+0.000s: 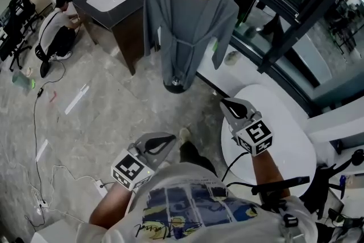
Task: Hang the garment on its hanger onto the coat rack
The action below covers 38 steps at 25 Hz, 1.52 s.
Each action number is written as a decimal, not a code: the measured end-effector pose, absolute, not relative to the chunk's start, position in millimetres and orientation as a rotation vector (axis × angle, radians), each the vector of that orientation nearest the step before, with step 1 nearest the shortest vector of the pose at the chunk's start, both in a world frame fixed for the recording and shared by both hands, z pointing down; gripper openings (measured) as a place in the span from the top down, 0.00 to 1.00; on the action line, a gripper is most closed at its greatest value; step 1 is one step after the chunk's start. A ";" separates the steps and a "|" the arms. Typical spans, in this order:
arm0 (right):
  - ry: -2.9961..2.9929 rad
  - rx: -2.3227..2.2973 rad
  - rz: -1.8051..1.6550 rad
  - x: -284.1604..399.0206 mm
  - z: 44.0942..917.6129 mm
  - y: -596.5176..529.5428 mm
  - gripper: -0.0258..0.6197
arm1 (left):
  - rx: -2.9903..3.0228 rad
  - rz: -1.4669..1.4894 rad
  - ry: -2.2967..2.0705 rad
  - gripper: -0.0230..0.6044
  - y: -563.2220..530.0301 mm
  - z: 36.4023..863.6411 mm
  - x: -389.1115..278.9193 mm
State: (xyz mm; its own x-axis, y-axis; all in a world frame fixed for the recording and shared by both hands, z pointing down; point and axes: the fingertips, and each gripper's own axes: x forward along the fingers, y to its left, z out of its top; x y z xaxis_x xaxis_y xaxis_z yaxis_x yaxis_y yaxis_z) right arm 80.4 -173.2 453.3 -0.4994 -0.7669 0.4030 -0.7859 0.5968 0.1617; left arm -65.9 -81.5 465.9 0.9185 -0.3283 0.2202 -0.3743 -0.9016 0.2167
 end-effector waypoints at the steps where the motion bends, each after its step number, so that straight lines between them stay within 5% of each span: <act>1: -2.400 1.244 0.077 77.5 455.5 -164.6 0.96 | 2.831 0.262 -0.517 0.96 -78.1 465.1 -65.3; 38: -2.526 1.063 0.075 3.2 458.1 -73.0 0.96 | 2.832 0.262 -0.587 0.96 -27.6 461.4 -94.7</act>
State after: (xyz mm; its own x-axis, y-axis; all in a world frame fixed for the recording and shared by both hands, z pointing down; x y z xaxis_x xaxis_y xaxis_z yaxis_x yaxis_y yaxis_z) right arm 3.2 -73.0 458.1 -0.6324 -0.6755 0.3793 -0.6968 0.7099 0.1026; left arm -94.7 -27.6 461.4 0.9033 -0.3677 0.2209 -0.4101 -0.8913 0.1934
